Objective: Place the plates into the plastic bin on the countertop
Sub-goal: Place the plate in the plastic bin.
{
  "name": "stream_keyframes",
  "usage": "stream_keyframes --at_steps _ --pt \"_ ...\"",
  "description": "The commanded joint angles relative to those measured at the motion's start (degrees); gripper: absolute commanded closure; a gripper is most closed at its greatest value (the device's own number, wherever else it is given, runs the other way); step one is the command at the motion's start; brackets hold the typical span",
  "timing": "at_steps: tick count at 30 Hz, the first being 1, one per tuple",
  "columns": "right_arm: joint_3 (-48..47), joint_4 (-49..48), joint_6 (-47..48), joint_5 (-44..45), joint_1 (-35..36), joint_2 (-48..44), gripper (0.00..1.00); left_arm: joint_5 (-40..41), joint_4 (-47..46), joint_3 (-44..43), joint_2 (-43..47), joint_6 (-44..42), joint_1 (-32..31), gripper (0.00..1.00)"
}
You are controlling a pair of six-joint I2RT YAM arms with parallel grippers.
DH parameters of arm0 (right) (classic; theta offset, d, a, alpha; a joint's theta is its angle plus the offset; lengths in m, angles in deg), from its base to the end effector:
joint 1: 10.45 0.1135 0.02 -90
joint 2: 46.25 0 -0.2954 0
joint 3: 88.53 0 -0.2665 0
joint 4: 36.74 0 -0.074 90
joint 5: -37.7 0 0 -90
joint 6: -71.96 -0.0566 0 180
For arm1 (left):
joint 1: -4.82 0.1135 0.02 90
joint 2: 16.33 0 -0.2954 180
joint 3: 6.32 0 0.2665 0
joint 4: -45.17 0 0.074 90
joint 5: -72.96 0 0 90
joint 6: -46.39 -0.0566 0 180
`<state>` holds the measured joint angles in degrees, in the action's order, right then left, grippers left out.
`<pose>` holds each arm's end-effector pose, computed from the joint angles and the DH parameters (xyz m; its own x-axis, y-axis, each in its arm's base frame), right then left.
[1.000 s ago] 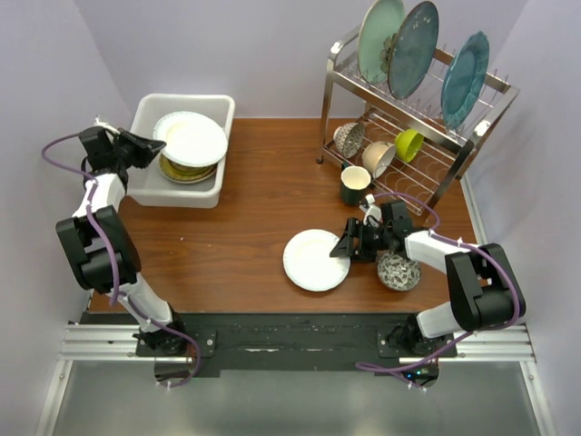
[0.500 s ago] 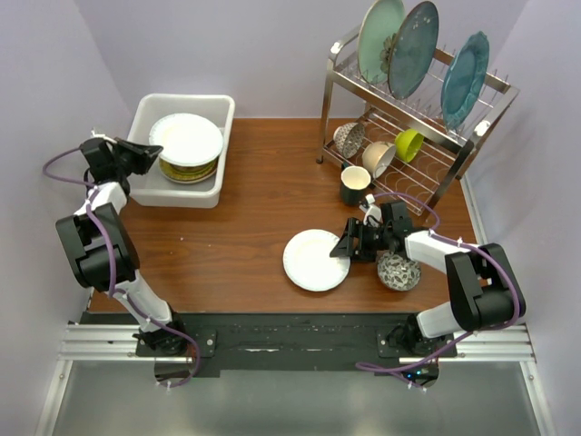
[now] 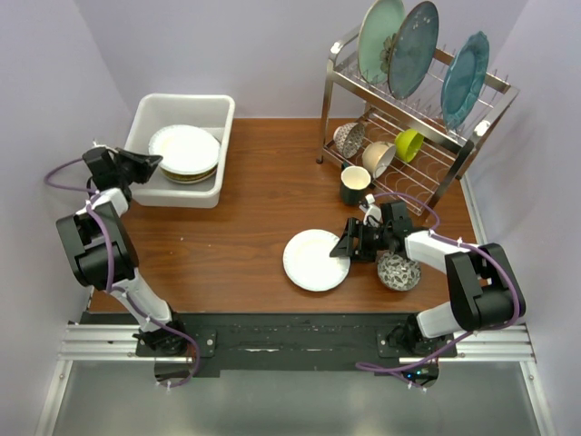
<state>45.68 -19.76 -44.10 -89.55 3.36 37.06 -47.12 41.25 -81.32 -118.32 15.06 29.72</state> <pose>0.2502 0.0968 0.1477 -0.9436 0.1282 -0.3052 -0.1300 0.7044 0.6978 0.4038 0.1561 0.2333 -0.2309 -0.9221 -0.3106 -0.2756 0.3681 -0.8880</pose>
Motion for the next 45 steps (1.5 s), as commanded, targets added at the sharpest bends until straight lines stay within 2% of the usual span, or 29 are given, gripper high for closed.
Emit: stream_keyframes --at_steps 1,7,8,9,10,11,14,26,35,39,40,45 --pt "0.1 -0.9 0.3 -0.9 0.0 0.6 0.29 -2.1 -5.7 -0.4 0.4 0.2 0.4 1.00" --pt "0.0 -0.9 0.3 -0.9 0.0 0.8 0.29 -2.9 -3.2 -0.1 -1.5 -0.8 0.5 1.00" --pt "0.0 -0.9 0.3 -0.9 0.0 0.8 0.29 -3.0 -2.3 -0.1 -1.8 -1.0 0.5 0.97" --pt "0.0 -0.8 0.3 -0.9 0.0 0.8 0.29 -3.0 -1.7 -0.3 -2.2 -1.8 0.4 0.80" --pt "0.1 -0.8 0.4 -0.9 0.0 0.7 0.29 -3.0 -0.9 -0.6 -2.4 -2.3 0.4 0.70" --pt "0.1 -0.8 0.3 -0.9 0.0 0.7 0.29 -2.7 1.6 -0.8 -2.3 -4.0 0.4 0.52" --pt "0.1 -0.7 0.4 -1.0 -0.1 0.7 0.30 -1.1 6.3 -2.5 -2.2 -6.9 0.4 0.38" --pt "0.1 -0.6 0.4 -0.9 -0.1 0.5 0.31 0.2 15.0 -6.7 4.5 -13.7 0.4 0.31" --pt "0.1 -0.9 0.4 -1.2 0.0 0.8 0.34 -3.6 13.9 -6.5 17.9 -15.8 -0.6 0.26" --pt "0.0 -1.1 0.3 -1.4 -0.1 1.2 0.35 -5.2 16.8 -6.1 22.8 -18.6 -4.2 0.24" --pt "0.0 -1.1 0.3 -1.5 0.0 1.3 0.35 -4.8 20.5 -6.2 23.7 -20.5 -5.3 0.24" --pt "0.0 -1.2 0.1 -1.5 0.0 1.7 0.36 -2.3 26.3 -4.6 28.2 -24.0 -15.5 0.24"
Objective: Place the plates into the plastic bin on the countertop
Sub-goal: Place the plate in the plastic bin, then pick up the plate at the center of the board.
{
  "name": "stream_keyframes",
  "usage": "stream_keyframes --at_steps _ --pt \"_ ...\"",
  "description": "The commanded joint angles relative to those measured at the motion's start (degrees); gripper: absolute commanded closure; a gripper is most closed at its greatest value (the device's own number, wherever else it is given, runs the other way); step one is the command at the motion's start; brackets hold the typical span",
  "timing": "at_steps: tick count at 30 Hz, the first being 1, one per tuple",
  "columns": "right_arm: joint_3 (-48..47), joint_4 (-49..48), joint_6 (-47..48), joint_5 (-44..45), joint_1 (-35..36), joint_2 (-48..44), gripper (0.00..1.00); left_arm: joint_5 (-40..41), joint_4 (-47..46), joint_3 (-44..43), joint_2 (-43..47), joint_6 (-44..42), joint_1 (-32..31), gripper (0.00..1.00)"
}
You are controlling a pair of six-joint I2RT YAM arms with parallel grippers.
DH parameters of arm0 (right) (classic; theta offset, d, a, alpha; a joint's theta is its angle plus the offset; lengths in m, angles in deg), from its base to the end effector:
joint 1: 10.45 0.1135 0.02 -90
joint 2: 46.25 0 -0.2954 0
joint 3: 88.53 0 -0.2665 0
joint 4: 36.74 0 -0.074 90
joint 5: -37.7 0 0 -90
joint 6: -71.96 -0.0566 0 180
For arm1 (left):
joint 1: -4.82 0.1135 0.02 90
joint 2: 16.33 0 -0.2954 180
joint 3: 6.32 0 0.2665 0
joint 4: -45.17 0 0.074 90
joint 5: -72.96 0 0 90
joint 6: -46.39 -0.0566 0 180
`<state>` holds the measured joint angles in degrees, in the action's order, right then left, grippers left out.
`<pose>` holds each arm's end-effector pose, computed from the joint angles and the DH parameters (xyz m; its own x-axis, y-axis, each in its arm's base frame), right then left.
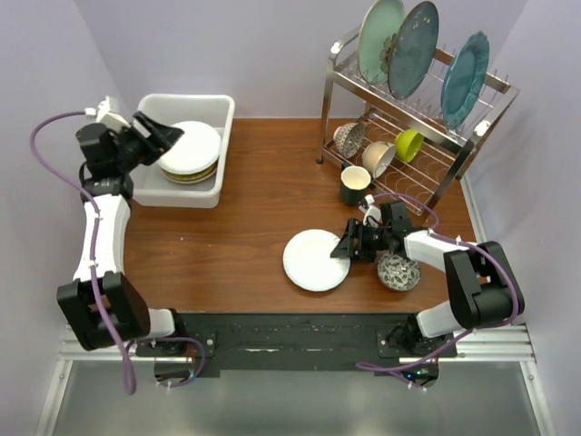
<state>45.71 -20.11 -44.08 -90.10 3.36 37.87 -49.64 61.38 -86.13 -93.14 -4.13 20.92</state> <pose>0.2508 0.0974 0.1447 -0.9473 0.1243 -0.2951 -0.1271 0.6998 0.7029 0.3324 0.0642 0.3872 -0.3413 -0.6560 -0.6731 0.0690 0.6967 -0.7140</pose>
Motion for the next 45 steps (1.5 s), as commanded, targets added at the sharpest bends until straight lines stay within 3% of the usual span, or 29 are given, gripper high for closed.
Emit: stream_keyframes --at_steps 1,5,12,17,23,41,45 --pt "-0.1 -1.0 0.1 -1.0 0.0 1.0 0.36 0.3 6.4 1.1 3.7 -4.9 -8.2 0.24" --pt "-0.2 -1.4 0.2 -1.9 0.0 1.8 0.34 2.9 8.9 5.0 5.5 -6.8 -17.3 0.24" --pt "-0.6 -1.7 0.3 -2.4 0.0 2.9 0.34 5.3 10.1 13.4 6.5 -6.9 -27.9 0.24" --pt "-0.7 -0.9 0.9 -2.2 0.0 2.6 0.34 6.5 6.8 23.7 8.5 -3.3 -35.0 0.25" --pt "-0.8 -0.5 1.2 -2.4 0.0 2.9 0.34 8.1 2.3 30.2 7.0 0.9 -41.8 0.27" --pt "-2.0 10.2 2.8 7.2 0.0 -8.4 0.32 6.5 -10.7 27.3 -14.8 5.2 -53.2 0.35" --pt "-2.6 12.4 3.1 10.4 0.0 -11.7 0.31 5.6 -15.0 27.5 -16.8 7.2 -54.1 0.45"
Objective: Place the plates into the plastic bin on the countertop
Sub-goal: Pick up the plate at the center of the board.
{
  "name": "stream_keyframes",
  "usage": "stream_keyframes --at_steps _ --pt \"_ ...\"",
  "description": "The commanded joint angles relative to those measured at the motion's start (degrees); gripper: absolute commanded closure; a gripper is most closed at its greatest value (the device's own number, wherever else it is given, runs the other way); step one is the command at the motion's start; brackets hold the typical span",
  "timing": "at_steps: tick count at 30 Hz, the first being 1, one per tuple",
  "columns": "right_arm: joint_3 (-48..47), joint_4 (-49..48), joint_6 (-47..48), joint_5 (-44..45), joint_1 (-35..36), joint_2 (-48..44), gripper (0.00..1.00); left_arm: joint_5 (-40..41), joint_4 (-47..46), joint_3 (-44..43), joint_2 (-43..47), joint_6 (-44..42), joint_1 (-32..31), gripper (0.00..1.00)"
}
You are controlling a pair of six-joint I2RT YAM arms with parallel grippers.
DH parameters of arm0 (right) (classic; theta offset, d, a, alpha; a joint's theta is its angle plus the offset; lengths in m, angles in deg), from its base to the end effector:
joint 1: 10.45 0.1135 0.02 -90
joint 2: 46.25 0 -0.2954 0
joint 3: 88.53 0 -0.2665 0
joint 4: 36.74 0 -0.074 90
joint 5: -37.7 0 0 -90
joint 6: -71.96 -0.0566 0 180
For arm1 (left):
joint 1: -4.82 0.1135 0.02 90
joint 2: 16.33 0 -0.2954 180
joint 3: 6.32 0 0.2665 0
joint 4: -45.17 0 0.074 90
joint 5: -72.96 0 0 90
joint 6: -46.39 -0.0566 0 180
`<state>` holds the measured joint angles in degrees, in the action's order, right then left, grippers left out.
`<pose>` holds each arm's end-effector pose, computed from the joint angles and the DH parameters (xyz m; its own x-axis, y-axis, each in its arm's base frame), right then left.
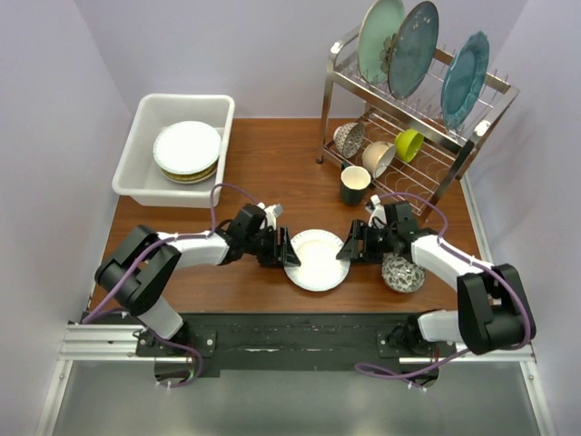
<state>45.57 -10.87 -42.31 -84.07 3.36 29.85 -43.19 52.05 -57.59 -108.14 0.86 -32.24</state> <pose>0.2333 0.0880 0.1649 -0.9352 0.1300 -0.3293 -0.1140 0.7701 0.6277 0.2374 -0.2105 0.1436 -0.9650 -0.0592 -0.2555 0.1442 0.6938 -0.7056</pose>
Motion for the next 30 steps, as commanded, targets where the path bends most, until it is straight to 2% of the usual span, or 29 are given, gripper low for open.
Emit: stream_keyframes --at_steps 1,3,5,6,13,23,30 --pt "-2.6 3.8 1.5 5.4 0.0 -4.3 0.31 -1.0 -6.0 -1.0 -2.0 2.3 -1.1 0.49" --pt "-3.1 4.4 1.6 6.1 0.0 -5.9 0.31 -0.9 -6.3 -1.2 -2.1 2.4 -1.2 0.61" --pt "-3.4 5.0 1.8 7.0 0.0 -6.7 0.31 -0.9 -6.3 -1.3 -2.1 2.5 -1.2 0.67" --pt "-3.4 5.0 1.7 7.2 -0.1 -7.2 0.30 -0.9 -6.4 -1.3 -2.0 2.3 -1.2 0.75" --pt "-3.7 5.9 2.1 8.1 -0.1 -8.2 0.30 -0.7 -6.4 -0.9 -1.2 2.4 -1.3 1.00" --pt "-3.9 6.7 3.0 10.1 0.0 -9.7 0.29 0.6 -5.3 -0.9 0.1 1.9 -1.3 1.00" --pt "-3.9 6.4 3.0 9.5 0.0 -10.1 0.28 2.2 -1.2 -3.2 1.9 0.3 -1.3 1.00"
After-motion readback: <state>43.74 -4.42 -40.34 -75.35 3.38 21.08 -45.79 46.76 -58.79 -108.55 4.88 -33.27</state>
